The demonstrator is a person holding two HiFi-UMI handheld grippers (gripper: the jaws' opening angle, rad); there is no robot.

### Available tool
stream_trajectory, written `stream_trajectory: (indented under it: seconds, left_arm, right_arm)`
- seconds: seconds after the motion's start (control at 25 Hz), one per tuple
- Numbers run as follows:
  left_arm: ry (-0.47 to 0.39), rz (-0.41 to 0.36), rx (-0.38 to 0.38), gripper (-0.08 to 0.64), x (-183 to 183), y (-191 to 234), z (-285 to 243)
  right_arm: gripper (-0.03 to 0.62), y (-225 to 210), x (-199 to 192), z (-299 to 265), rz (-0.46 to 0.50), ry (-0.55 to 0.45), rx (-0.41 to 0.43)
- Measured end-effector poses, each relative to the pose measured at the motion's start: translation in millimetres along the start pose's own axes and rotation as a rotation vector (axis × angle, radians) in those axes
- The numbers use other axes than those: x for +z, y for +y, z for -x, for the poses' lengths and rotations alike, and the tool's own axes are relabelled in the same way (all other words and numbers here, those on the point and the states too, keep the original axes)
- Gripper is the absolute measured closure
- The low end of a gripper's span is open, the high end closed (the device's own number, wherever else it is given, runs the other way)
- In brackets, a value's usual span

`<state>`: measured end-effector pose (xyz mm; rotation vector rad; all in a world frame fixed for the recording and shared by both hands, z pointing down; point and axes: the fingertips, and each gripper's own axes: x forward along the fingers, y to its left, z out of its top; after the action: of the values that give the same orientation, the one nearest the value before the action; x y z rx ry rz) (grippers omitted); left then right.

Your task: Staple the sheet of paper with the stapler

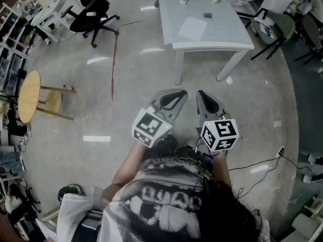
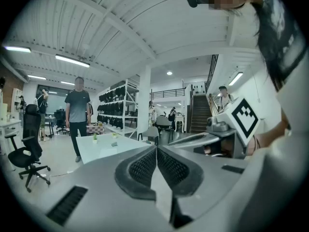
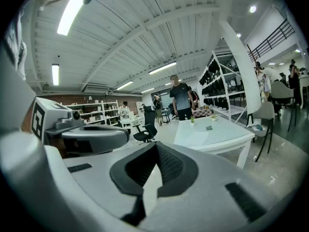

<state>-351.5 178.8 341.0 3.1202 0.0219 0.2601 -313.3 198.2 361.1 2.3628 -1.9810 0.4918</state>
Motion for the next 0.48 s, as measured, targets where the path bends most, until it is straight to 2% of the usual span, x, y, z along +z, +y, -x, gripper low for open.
stream_trajectory:
  seconds: [0.48]
  left_arm:
    - [0.017, 0.027, -0.024, 0.555, -16.8, 47.3, 2.8]
  right_arm:
    - [0.600, -4.7, -3.0, -40.0, -0.012, -0.006, -0.079]
